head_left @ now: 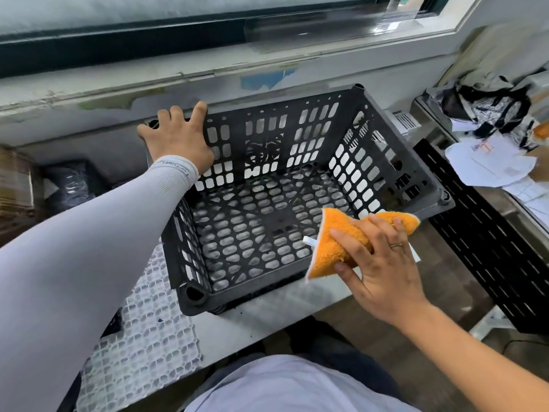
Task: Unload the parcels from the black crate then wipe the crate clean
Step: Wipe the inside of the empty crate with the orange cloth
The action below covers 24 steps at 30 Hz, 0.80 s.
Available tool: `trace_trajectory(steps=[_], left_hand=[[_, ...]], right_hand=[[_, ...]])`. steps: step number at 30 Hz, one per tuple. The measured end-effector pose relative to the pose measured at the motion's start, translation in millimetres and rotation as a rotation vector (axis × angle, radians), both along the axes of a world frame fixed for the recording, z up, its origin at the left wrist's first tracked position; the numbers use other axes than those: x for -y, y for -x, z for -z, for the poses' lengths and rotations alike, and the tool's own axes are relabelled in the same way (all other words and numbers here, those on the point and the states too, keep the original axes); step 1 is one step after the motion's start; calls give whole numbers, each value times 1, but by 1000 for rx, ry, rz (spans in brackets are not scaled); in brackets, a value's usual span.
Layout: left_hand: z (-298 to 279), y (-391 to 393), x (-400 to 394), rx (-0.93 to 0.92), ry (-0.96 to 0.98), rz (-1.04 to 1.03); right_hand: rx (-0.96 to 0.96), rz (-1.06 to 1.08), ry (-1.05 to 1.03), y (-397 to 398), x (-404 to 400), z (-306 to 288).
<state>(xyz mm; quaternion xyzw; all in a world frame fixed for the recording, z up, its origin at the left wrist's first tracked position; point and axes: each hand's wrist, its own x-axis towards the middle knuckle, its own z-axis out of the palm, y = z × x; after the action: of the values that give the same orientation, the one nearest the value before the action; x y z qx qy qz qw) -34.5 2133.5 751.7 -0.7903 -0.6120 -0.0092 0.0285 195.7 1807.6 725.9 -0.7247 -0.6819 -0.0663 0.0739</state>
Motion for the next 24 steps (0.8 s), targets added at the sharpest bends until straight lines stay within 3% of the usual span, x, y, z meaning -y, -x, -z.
trace_trajectory(steps=[8,19,24], left_hand=[[1,0,0,-6,5,1],[2,0,-1,-21,17,-8],[2,1,0,-17,12,1]], right_hand=[[-5,49,-70,37,-8,3],[23,-253,-158,157,-36,-7],[-1,-350,-187,157,-42,-5]])
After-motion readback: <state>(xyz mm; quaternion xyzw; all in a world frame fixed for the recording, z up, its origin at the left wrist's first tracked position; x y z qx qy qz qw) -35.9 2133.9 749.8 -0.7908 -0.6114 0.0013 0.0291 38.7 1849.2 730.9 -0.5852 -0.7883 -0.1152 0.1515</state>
